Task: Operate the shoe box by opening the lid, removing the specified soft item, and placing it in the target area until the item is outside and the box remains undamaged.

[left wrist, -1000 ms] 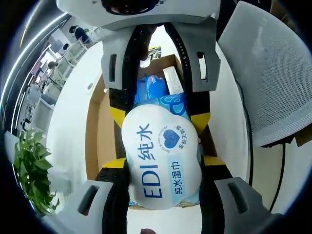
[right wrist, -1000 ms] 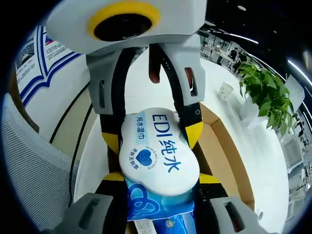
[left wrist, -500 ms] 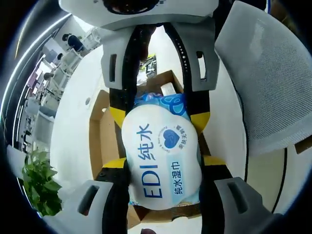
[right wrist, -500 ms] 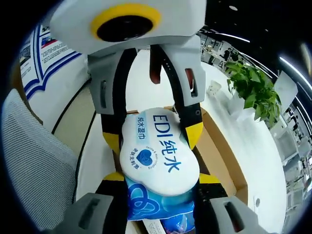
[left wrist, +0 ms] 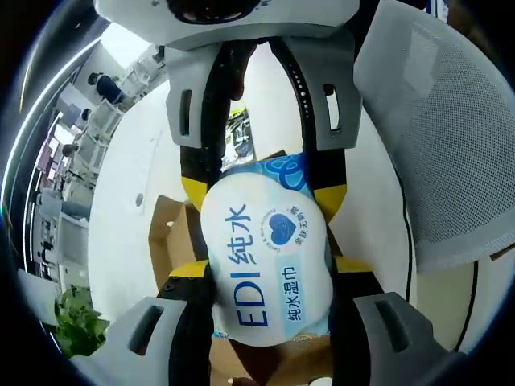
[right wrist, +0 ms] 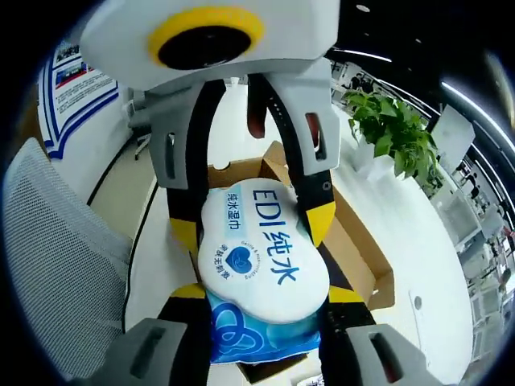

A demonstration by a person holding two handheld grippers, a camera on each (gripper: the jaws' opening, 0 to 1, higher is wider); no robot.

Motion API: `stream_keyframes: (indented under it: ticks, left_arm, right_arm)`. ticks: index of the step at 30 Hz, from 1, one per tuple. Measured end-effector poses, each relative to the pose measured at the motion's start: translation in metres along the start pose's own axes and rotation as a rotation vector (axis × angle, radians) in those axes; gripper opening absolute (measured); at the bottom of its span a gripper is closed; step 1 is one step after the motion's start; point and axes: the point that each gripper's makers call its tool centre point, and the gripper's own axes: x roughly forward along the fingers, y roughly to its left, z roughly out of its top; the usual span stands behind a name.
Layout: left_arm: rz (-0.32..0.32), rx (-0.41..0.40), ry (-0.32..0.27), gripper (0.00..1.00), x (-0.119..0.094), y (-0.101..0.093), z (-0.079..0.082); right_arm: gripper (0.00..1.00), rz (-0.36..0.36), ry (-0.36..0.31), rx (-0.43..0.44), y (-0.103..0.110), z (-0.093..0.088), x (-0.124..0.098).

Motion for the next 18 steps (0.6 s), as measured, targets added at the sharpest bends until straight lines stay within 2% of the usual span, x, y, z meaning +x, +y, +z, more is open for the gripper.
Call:
stream_keyframes:
  ticks: [18]
  left_arm:
    - [-0.038, 0.118, -0.015, 0.57, 0.035, 0.009, 0.068]
  right_arm:
    - [0.49, -0.081, 0.020, 0.089, -0.018, -0.061, -0.043]
